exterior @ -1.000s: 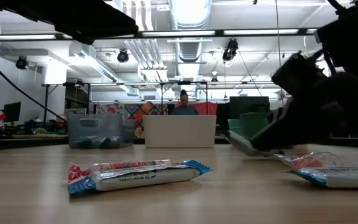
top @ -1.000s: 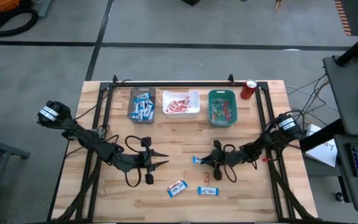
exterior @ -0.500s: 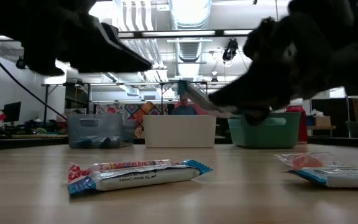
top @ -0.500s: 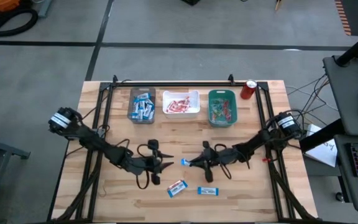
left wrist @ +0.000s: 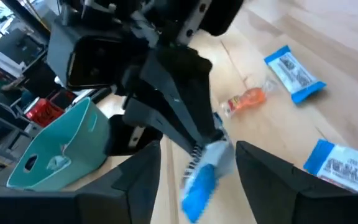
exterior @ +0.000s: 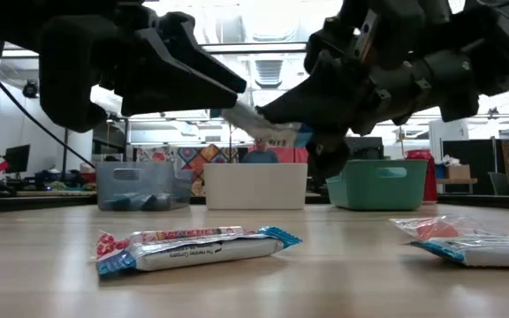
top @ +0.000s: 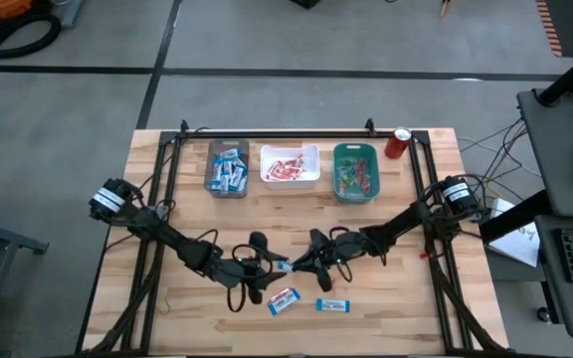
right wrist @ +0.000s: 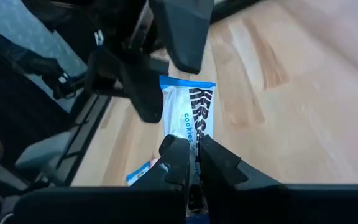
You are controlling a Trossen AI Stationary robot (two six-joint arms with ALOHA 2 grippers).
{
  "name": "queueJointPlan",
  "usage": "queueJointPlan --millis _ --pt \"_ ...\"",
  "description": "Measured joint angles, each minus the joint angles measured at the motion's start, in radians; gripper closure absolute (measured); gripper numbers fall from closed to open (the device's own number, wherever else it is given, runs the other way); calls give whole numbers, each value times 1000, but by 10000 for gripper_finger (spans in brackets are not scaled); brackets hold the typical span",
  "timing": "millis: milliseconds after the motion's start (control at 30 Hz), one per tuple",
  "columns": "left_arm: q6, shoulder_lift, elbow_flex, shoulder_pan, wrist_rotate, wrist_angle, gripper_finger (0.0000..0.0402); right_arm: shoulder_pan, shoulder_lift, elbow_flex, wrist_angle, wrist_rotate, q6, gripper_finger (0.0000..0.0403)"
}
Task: Sort candy
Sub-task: Put the white chocolate into the gray bin
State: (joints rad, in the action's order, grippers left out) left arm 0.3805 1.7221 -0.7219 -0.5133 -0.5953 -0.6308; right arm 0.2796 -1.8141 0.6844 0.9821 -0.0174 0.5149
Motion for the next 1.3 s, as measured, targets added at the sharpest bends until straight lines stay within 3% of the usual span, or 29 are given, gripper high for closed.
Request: queueJointPlan --millis 133,400,600,800,900,1033,1167,1300 --pt "-20 0 2 0 14 28 248 1 0 37 -64 22 0 381" --pt "-62 -2 -47 -2 63 168 389 1 0 49 -68 37 3 381" --pt "-86 -5 -122 -1 58 339 396 0 0 54 -63 18 27 364" --pt "-114 -70 -151 0 44 507 398 -33 17 55 -57 16 36 303" --pt "-156 -145 -148 0 -21 633 399 -55 35 55 -57 14 36 272" --pt "-285 -272 -148 11 -184 892 398 -80 77 55 -99 10 36 243" --pt "-522 -402 -146 57 -365 1246 396 -88 108 53 -149 16 31 229" --pt "-747 -518 -125 166 -401 1524 395 -89 113 54 -148 14 24 228"
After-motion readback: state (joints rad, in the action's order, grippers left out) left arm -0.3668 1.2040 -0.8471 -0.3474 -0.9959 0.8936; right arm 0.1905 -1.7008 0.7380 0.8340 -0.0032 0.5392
